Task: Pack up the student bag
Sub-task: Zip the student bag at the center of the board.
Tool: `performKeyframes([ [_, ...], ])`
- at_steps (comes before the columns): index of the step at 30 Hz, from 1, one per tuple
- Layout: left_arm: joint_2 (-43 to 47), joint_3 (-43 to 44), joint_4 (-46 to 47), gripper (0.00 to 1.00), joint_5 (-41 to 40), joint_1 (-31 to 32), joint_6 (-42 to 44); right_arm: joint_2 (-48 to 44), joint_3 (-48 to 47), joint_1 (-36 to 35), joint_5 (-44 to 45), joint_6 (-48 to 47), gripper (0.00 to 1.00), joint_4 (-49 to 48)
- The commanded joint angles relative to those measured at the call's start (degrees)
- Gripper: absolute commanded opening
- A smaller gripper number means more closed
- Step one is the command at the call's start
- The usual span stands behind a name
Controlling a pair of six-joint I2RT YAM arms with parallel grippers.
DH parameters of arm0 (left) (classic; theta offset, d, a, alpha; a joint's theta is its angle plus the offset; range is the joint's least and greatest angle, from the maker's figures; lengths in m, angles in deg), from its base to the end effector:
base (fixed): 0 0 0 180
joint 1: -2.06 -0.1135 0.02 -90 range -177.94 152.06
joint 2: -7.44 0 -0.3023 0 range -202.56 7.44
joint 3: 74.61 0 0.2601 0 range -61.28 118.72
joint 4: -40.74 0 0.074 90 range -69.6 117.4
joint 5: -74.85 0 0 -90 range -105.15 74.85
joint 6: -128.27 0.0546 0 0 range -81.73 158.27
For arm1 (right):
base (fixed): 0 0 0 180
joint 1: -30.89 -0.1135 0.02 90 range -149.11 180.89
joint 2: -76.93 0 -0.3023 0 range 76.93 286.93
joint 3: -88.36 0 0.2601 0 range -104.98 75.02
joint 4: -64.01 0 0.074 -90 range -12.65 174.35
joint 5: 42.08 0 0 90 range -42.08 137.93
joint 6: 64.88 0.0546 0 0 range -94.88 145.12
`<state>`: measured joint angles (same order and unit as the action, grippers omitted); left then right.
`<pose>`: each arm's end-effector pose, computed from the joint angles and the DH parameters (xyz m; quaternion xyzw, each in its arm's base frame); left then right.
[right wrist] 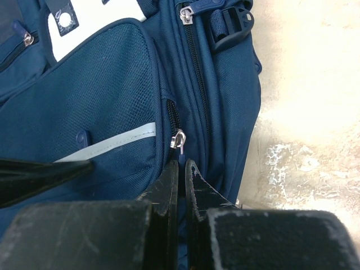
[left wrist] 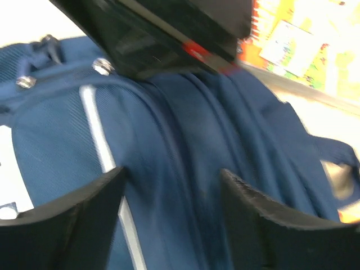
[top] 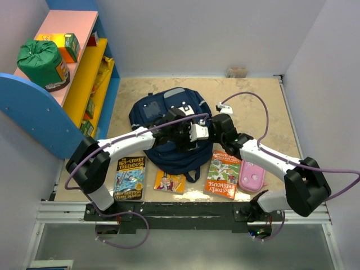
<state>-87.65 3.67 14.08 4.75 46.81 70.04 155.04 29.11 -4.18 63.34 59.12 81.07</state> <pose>0.2616 -0.2855 0.2532 0.6139 0.6682 -0.2017 0.3686 0.2591 0.1642 0.2509 0.0527 0.8832 0.1570 0.4389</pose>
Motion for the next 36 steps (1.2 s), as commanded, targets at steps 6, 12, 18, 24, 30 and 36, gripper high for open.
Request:
performKeyframes([
  [6, -3.17, 5.98, 2.52, 0.09, -0.22, 2.09, 2.76, -2.00, 1.00, 0.00, -6.11, 0.72, 0.00, -7.33],
  [12, -1.24, 5.63, -4.95, 0.00, 4.00, 2.27, 9.18, 0.29, 0.74, 3.60, -7.42, -0.25, 0.00, -9.70],
  [18, 1.74, 5.10, -13.83, 0.00, 11.91, 2.36, 16.04, 1.79, -0.67, 4.92, -7.07, -1.30, 0.00, -11.11],
  [24, 4.56, 5.89, -19.02, 0.00, 12.97, 2.53, 19.99, -3.64, -2.95, 5.54, -9.89, -2.27, 0.48, -7.78],
  [30, 9.21, 5.46, -18.94, 0.00, 11.48, 1.74, 21.76, -9.37, -1.03, 8.70, -9.96, -1.48, 0.66, -6.62],
  [36, 13.88, 0.45, -15.25, 0.00, 9.81, 1.83, 19.47, -5.07, 1.00, 10.11, -15.33, 2.03, 0.51, -8.65],
])
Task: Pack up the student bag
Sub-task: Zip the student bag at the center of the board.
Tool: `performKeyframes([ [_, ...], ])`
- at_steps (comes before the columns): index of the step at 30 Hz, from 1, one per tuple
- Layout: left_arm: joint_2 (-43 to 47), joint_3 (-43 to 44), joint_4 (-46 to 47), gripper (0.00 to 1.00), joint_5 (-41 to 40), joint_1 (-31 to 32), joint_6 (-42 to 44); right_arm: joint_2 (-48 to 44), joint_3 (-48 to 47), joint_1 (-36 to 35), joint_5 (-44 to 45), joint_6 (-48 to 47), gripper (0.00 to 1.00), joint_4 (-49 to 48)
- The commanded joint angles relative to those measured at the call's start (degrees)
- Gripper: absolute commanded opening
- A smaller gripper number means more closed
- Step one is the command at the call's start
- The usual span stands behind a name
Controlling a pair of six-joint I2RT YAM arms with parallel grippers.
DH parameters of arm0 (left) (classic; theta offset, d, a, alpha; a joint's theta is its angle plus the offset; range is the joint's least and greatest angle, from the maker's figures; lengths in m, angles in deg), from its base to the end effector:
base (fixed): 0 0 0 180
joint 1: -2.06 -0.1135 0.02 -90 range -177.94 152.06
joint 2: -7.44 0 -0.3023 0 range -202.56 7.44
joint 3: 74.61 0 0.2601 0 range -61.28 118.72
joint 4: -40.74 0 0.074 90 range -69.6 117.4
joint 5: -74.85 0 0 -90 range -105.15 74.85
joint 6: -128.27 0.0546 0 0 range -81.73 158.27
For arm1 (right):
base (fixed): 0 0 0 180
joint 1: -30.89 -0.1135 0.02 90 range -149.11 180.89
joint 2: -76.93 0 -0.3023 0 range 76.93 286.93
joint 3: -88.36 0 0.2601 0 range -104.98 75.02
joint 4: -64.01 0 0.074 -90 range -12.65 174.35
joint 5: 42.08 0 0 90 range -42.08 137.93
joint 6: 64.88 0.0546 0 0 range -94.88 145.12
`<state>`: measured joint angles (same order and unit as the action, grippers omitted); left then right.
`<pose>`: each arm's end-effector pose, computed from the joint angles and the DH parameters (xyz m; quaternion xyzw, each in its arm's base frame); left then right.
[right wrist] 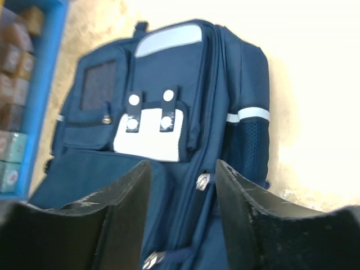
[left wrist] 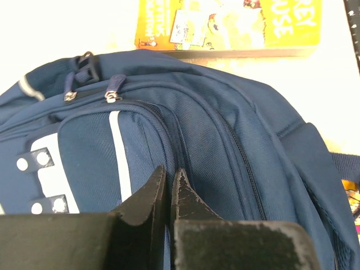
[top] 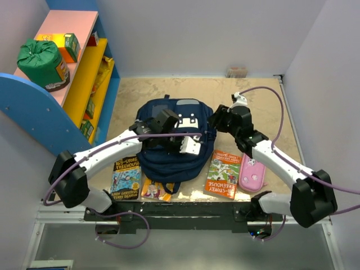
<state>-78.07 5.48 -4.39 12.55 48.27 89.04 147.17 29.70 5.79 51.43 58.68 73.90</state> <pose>0.2121 -0.2580 0.2958 0.7380 0.5452 -0.2121 0.3364 0.2660 0.1209 0.2988 0.0781 0.8225 0.2536 0.5030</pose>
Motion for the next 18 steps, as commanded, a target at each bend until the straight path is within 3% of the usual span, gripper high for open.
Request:
performKeyframes([
  [1, 4.91, -2.50, 3.66, 0.00, 1.74, 0.37, 0.39, 4.19, 0.76, 0.05, -3.51, 3.08, 0.49, -1.48],
  [11, 6.24, -5.42, 7.79, 0.00, -0.72, 0.37, 0.12, 4.04, 3.75, 0.14, -2.38, -2.09, 0.50, 0.53],
  [18, 7.55, -1.64, 3.51, 0.00, 0.68, -2.53, 4.59, 3.24, 5.94, 0.14, 0.53, -8.65, 0.64, -0.94],
])
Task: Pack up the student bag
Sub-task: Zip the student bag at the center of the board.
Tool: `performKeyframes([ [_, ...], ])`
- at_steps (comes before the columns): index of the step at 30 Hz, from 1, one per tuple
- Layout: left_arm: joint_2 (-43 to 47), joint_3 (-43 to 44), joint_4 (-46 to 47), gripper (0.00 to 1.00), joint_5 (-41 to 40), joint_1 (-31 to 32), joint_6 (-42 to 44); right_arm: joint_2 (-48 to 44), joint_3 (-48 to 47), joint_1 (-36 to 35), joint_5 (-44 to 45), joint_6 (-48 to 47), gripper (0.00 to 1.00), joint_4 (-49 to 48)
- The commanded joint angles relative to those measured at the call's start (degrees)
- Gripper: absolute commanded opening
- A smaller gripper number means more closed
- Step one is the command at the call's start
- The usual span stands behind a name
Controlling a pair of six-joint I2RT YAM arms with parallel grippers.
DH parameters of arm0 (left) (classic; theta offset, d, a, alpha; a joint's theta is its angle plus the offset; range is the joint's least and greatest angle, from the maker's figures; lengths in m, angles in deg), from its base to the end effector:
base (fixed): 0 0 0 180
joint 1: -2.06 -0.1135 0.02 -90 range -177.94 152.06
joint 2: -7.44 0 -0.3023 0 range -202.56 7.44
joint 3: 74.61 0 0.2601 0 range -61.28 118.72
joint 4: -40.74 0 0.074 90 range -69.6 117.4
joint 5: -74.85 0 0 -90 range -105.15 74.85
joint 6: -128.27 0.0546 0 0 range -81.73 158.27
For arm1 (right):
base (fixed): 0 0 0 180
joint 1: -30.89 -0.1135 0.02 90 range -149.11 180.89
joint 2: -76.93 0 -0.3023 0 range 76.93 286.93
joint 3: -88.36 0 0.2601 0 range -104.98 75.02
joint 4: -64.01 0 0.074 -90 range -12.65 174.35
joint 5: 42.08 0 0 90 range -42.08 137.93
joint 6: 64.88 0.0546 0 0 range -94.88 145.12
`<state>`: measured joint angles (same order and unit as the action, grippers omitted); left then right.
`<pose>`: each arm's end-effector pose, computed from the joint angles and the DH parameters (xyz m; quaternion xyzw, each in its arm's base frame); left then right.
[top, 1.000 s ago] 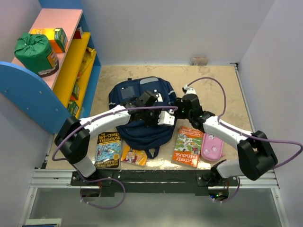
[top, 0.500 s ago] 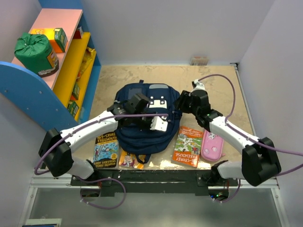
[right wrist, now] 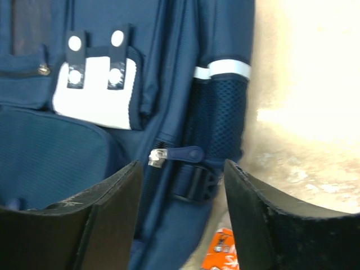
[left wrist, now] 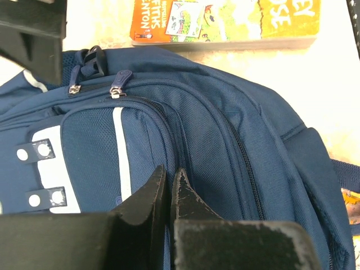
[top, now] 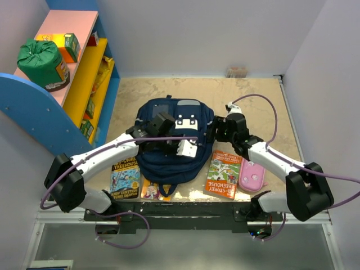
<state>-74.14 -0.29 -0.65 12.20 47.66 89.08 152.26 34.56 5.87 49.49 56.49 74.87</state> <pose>0.2022 -0.2424 0.2877 0.7334 0.5436 -0.2054 0.3528 0.2670 0.1230 0.2416 0.0551 0.8745 0.2171 0.4303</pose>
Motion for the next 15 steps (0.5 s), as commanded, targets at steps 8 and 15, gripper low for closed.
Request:
performKeyframes([
  [8, 6.17, 7.03, -8.51, 0.00, 2.79, -4.38, 13.00, -10.99, 8.82, -0.21, -4.17, -15.72, 0.61, -15.50],
  [15, 9.50, 6.42, -10.18, 0.00, 3.76, -4.65, 14.32, -5.38, 4.45, -2.23, -10.79, -20.38, 0.54, -13.70],
])
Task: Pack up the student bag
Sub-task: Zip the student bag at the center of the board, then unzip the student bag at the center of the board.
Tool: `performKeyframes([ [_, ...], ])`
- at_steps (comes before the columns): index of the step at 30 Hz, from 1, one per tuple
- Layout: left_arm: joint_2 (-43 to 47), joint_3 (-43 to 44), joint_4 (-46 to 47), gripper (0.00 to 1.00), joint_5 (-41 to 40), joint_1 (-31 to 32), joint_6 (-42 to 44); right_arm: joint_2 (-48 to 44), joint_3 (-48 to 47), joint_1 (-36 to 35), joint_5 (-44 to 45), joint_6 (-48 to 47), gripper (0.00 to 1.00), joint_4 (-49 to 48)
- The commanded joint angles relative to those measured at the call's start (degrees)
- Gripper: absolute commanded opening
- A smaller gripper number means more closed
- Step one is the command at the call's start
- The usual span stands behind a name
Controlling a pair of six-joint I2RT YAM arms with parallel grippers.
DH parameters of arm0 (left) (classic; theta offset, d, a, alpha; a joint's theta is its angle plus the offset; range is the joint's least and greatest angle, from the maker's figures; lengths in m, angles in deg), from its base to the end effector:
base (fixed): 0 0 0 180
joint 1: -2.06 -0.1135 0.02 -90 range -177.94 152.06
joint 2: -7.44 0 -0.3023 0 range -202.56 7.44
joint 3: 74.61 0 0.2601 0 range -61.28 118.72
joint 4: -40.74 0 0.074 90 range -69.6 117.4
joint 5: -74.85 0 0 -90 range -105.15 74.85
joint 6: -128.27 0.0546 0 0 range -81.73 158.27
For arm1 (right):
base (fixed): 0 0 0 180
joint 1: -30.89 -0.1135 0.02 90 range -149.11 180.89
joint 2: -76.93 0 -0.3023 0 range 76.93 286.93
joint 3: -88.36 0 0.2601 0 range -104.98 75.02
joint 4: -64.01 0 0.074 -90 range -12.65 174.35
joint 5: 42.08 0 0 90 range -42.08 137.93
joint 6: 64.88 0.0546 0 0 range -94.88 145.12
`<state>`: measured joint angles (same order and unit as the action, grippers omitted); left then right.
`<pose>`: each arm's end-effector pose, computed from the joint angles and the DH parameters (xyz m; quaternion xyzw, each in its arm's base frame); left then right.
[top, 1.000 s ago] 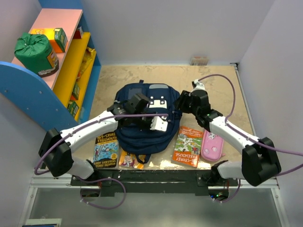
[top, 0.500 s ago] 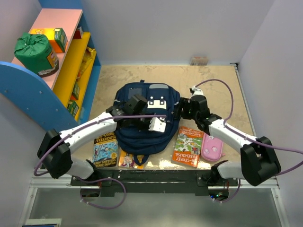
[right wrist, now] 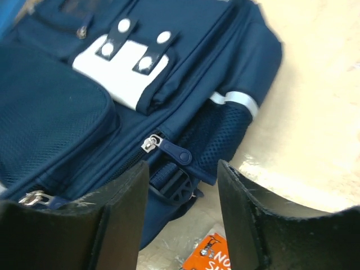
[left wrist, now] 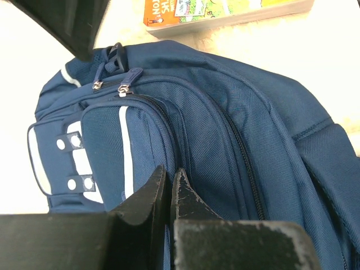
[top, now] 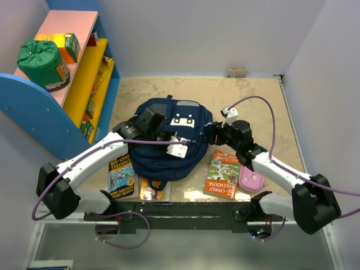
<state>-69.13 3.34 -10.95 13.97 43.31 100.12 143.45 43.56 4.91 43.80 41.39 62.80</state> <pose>0.1987 -0.2096 0.3201 0.7661 0.4993 -0.1739 0.3656 0.2334 0.1181 0.2495 -0.0899 0.8165 0.2328 0.5206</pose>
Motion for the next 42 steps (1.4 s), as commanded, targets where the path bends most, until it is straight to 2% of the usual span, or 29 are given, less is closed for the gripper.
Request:
performKeyframes([
  [1, 4.85, 2.71, 0.20, 0.00, 1.99, -0.38, 3.37, 4.22, -5.36, -1.53, -5.72, -5.81, 0.53, -0.84],
  [4, 6.44, 2.09, 0.47, 0.00, 1.99, -0.56, 3.46, 6.42, -8.52, -1.71, -7.21, -8.18, 0.50, 2.32],
  [9, 8.98, 0.07, 1.52, 0.00, 2.25, -0.56, 3.63, 7.39, -10.46, -1.80, -8.88, -12.05, 0.52, 6.46],
  [19, 11.01, -1.42, 2.22, 0.00, 2.08, -0.65, 3.37, 10.82, -13.10, -1.80, -15.91, -12.14, 0.47, 10.76],
  [29, 11.80, -2.39, 3.02, 0.00, 1.73, -0.82, 3.02, 5.11, -9.32, -1.88, -15.31, -9.86, 0.54, 13.66],
  [42, 12.68, 0.24, 0.38, 0.00, 2.78, -3.64, 3.55, 8.36, -11.33, -1.88, -16.09, -10.74, 0.55, 13.32],
])
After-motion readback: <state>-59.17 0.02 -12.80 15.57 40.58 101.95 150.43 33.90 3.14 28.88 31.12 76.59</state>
